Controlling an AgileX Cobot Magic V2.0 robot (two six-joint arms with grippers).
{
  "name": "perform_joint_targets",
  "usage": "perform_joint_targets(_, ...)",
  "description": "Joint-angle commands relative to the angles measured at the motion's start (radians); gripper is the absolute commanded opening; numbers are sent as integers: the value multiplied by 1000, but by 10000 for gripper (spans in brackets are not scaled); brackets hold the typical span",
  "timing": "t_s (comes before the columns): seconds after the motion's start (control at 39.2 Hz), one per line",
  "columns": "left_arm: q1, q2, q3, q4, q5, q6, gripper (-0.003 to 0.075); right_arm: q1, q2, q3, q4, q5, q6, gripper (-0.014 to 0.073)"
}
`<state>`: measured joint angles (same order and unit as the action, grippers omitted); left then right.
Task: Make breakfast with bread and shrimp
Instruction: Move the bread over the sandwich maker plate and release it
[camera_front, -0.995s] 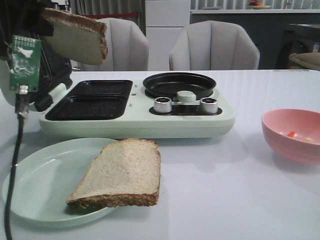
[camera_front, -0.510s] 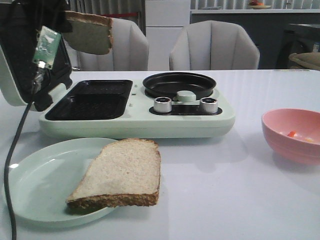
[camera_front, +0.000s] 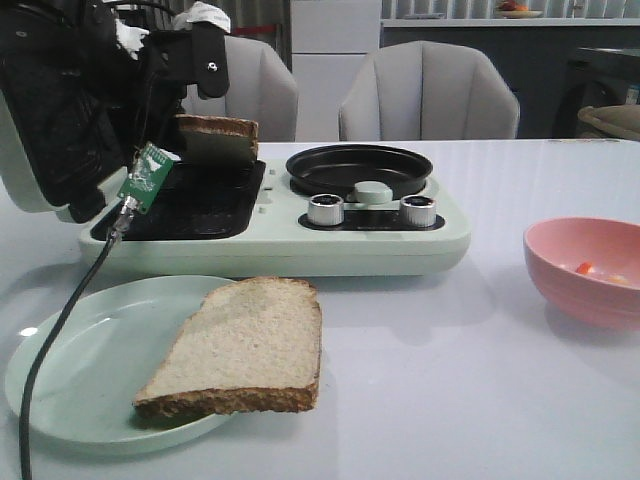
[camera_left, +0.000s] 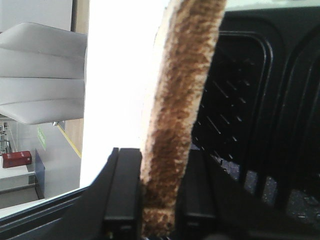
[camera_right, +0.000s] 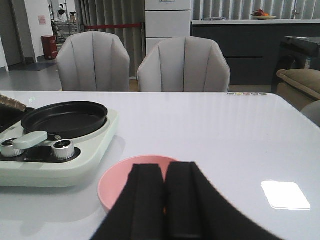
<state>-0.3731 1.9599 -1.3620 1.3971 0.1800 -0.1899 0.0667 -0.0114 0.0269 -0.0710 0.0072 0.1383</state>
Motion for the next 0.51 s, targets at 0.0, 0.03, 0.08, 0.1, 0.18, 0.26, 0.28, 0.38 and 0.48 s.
perform_joint_targets(0.0,5,-47,-9,-21,-5,-17,191,-1,-19,-17,-12,-79,-12,139)
perform_joint_targets(0.03,5,-47,-7,-21,-6,-17,192,-1,-19,-17,-12,-79,-12,139)
perform_joint_targets(0.08,5,-47,1,-24,-8,-17,192,-1,-19,-17,-12,-79,-12,139)
perform_joint_targets(0.1,5,-47,3,-26,-14,-17,192,-1,-19,-17,-12,-79,-12,139)
perform_joint_targets(0.18,5,-47,15,-37,-31,-17,192,-1,-19,-17,-12,-79,-12,139)
perform_joint_targets(0.26,5,-46,26,-38,-41,-17,199,-1,-19,-17,-12,-79,-12,139)
perform_joint_targets(0.28,5,-46,30,-40,-41,-17,204,-1,-19,-17,-12,-79,-12,139)
perform_joint_targets(0.38,5,-46,37,-59,-41,-17,283,-1,-19,-17,-12,-79,-12,139)
perform_joint_targets(0.48,5,-46,37,-64,-45,-17,415,-1,-19,-17,-12,-79,-12,139)
